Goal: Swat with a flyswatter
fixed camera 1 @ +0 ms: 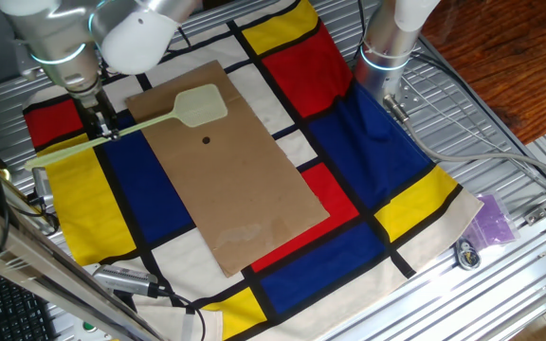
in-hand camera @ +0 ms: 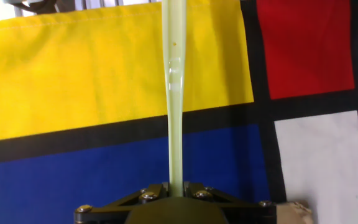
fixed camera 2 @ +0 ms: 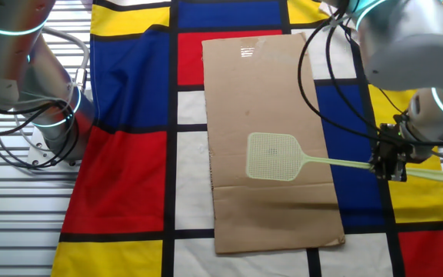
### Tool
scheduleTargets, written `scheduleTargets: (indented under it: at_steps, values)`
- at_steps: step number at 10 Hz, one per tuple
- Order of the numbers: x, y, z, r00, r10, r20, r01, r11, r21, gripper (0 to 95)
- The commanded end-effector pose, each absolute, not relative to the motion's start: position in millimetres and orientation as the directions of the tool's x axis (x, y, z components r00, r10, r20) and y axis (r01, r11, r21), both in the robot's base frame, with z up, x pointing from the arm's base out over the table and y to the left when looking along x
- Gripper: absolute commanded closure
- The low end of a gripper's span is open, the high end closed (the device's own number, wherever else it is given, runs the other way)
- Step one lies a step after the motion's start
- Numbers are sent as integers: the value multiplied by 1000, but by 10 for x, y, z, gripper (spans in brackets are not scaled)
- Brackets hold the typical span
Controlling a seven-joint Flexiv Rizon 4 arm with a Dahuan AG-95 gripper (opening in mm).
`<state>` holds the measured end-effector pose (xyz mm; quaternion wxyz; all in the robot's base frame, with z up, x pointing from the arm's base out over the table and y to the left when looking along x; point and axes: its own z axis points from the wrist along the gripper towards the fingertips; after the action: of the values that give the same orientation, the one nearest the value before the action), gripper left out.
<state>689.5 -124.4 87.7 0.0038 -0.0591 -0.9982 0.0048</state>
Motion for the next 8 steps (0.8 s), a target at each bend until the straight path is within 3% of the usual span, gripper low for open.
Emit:
scheduleTargets:
  at_steps: [1, 8]
  values:
    - [6884, -1237, 872, -991, 130, -16, 130, 991, -11, 950]
    - [6895, -1127, 691, -988, 123, -92, 126, 992, -27, 950]
